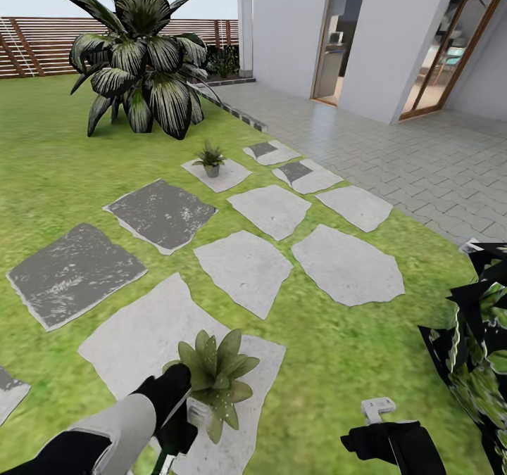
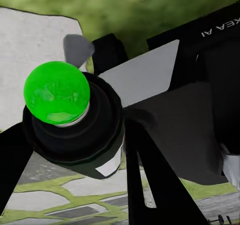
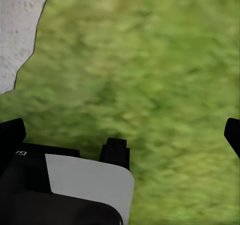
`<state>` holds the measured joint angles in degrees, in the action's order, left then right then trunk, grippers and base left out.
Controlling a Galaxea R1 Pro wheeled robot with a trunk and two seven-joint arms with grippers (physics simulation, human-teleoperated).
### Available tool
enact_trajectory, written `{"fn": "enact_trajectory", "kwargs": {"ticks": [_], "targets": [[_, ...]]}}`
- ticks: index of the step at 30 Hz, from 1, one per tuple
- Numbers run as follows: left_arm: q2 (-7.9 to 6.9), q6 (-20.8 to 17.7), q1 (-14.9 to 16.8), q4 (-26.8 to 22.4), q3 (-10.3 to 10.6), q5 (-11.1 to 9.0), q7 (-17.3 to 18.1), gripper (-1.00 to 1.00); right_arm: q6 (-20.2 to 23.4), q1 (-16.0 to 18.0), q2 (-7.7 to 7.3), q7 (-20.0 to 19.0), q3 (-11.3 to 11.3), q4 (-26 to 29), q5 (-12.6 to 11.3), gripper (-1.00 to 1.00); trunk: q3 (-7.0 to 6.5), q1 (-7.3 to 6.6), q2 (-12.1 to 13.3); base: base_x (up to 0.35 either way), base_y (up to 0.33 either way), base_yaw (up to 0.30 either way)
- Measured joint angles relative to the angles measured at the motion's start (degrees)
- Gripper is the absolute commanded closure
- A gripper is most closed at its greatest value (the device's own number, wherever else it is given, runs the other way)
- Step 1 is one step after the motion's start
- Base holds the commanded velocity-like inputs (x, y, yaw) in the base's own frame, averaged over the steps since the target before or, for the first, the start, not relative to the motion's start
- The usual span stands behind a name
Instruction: Pick up the pesticide atomizer in the garden and spray insectifuge to fully cover both potted plants in the garden.
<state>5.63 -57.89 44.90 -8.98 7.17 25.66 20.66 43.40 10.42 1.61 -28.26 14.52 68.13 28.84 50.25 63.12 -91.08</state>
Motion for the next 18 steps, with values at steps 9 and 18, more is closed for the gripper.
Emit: {"fn": "enact_trajectory", "kwargs": {"ticks": [9, 18], "targets": [[-0.35, 0.0, 4.0, 0.0, 4.2, 0.1, 0.0, 1.0, 0.0, 0.0, 0.0, 0.0, 0.0, 0.0, 0.0, -1.0, 0.0, 0.0, 0.0, 0.0, 0.0, 0.0], [-3.13, 0.0, 6.5, 0.1, 13.0, 0.0, 0.0, 1.0, 0.0, 0.0, 0.03, -0.1, 0.1, -0.1, 0.0, -1.0, 0.0, 0.0, 0.0, 0.0, 0.0, 0.0]]}}
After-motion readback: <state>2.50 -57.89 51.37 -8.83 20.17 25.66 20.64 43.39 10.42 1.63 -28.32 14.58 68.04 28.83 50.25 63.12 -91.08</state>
